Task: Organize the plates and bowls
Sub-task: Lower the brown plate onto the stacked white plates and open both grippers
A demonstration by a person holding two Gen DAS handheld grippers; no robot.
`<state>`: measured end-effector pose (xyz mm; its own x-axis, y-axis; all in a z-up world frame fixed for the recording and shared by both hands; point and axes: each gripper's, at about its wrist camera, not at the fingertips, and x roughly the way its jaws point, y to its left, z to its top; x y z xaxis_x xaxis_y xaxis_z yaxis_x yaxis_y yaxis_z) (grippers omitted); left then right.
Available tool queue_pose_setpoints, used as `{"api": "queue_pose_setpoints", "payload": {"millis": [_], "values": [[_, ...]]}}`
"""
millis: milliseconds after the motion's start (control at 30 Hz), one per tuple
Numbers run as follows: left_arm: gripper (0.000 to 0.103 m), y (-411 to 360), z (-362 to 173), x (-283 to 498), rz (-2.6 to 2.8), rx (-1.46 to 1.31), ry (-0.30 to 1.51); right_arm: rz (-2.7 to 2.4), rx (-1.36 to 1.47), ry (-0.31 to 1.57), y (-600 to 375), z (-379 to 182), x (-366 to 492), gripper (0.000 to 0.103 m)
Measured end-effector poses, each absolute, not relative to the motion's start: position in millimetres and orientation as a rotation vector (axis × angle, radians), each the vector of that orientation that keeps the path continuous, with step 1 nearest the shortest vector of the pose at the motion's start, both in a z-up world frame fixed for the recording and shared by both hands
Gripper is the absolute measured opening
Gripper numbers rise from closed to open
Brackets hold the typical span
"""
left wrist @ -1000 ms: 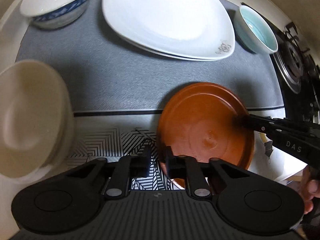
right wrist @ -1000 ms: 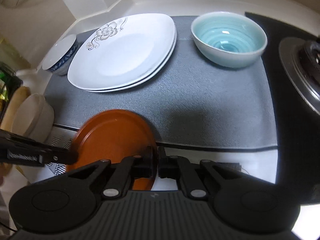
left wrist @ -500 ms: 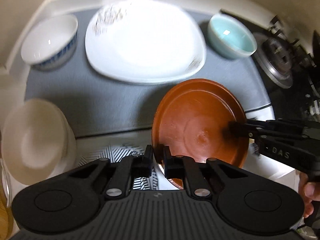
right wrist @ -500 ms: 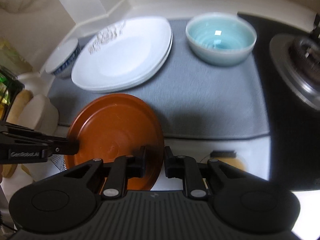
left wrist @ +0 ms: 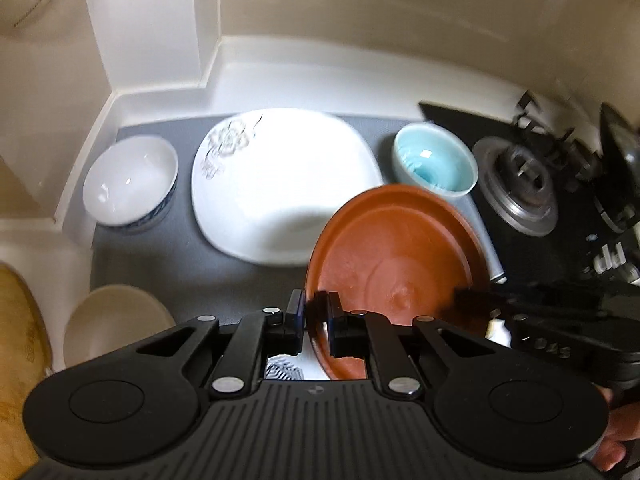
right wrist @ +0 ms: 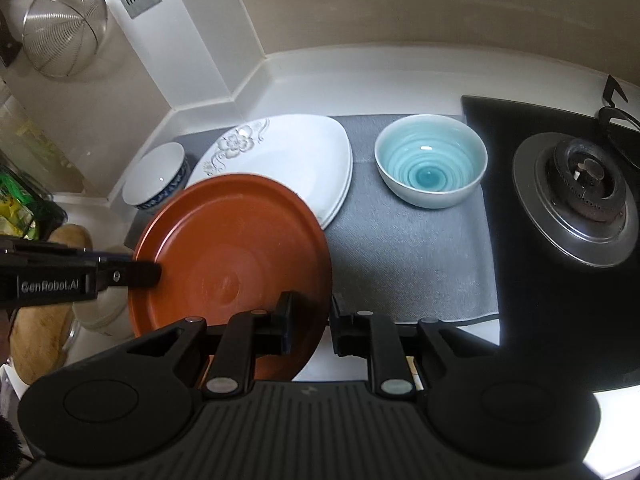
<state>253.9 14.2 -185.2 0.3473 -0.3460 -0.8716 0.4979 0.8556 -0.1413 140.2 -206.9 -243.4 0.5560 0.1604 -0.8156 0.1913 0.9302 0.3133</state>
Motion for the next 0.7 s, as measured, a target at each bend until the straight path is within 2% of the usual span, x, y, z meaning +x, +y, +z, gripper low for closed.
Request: {"api": "queue_pose_setpoints", "payload": {"millis": [300,700], "values": [[0.011,11,-179,297,-0.489,0.112,1.018,0.002,0.367,0.971,-202,-234,175,0.025],[0.012,7,-257,410,-0.279,-0.042,1.119,-0.022,0.443,0.988,-208,-285,304,0.024]]}}
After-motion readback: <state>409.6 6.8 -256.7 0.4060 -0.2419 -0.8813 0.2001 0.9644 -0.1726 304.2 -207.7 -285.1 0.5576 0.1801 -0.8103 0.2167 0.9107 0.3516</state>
